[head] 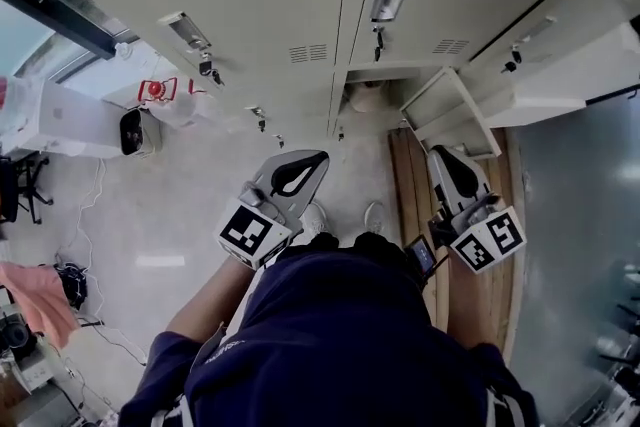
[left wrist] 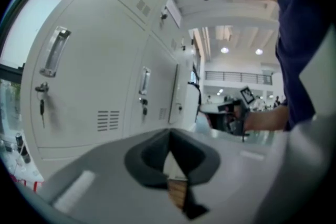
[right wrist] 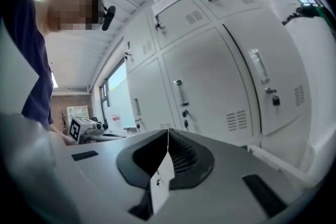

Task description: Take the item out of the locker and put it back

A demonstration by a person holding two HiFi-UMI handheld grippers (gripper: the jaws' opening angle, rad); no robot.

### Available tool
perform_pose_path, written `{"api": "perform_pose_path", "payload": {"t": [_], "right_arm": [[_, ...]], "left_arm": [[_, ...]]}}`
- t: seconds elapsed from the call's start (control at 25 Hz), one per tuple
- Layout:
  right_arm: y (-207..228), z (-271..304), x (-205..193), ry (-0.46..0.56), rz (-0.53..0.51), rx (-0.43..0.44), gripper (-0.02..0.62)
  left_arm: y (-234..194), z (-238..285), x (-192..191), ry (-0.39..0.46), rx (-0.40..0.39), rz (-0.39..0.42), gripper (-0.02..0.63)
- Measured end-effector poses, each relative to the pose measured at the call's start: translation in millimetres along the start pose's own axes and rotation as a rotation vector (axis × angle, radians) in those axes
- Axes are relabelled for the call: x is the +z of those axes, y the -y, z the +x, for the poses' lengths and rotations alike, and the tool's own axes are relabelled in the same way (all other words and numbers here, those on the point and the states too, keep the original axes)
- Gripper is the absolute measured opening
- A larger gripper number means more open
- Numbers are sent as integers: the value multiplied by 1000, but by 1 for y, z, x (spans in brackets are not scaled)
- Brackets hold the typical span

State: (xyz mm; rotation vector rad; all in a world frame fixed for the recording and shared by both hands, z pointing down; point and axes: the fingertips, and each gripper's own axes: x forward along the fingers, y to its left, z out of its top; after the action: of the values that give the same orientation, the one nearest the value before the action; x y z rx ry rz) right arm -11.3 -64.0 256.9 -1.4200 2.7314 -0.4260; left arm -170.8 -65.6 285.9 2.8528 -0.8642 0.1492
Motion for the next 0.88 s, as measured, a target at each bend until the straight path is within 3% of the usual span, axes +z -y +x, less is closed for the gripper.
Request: {"api": "perform_pose_path", "payload": {"t": [0.24,0.88], "right_arm": [[-39,14,40,13,-91,98,8],[-34,34,41,-69,-181,244,6]], "left_arm": [[4,6,24,55,41,-6,3],[14,53,32,61,114,-20,3]]}}
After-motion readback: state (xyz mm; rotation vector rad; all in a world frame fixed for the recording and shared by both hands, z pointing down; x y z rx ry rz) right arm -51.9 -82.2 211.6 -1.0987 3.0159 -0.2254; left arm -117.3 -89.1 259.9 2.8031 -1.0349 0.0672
